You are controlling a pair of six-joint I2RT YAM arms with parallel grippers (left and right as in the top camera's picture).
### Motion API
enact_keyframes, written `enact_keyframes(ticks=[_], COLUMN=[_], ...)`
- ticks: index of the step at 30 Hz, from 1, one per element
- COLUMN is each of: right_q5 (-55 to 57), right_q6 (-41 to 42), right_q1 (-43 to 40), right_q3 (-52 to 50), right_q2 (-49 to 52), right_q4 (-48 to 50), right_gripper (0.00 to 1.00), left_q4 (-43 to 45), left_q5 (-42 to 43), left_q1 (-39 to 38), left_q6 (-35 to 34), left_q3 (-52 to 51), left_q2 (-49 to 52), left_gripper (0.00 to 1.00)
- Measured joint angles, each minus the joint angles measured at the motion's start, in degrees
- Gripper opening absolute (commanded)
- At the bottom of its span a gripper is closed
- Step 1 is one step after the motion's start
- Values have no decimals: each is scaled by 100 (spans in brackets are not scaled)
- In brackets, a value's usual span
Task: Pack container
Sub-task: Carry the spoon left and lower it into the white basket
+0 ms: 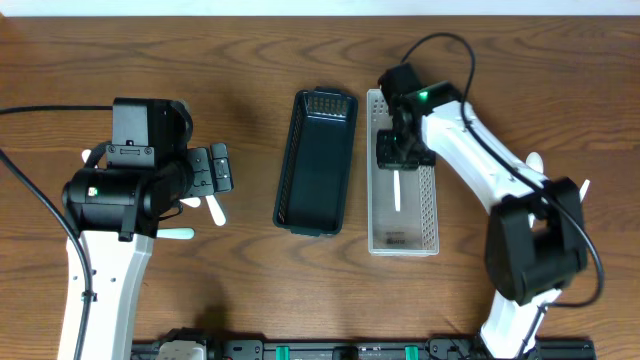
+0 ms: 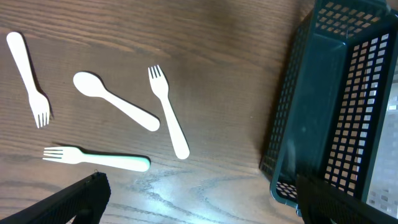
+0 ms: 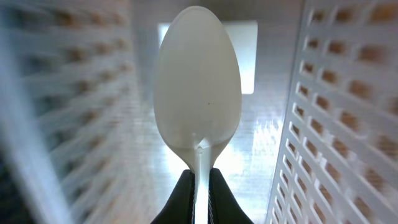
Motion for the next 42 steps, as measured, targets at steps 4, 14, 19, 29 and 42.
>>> enact_keyframes(ticks=[4, 14, 19, 29, 42], right_q5=[0, -4, -153, -787, -984], right_q6=[74, 66, -46, -238, -306], right_q1=[-2, 0, 15, 345, 391], right_q3=[-44, -42, -42, -42, -42], right_q2=[190, 188, 188, 188, 188], right_q4=[11, 70, 173, 326, 466], right_gripper=[26, 15, 6, 8, 8], left_q4=[0, -22, -22, -22, -24], left_q5=[0, 0, 0, 0, 0], left_q1=[0, 0, 0, 0, 0], left_q6=[0, 0, 0, 0, -2], left_q3=[0, 0, 0, 0, 0], left_q2=[0, 0, 0, 0, 0], left_gripper=[98, 98, 98, 98, 98])
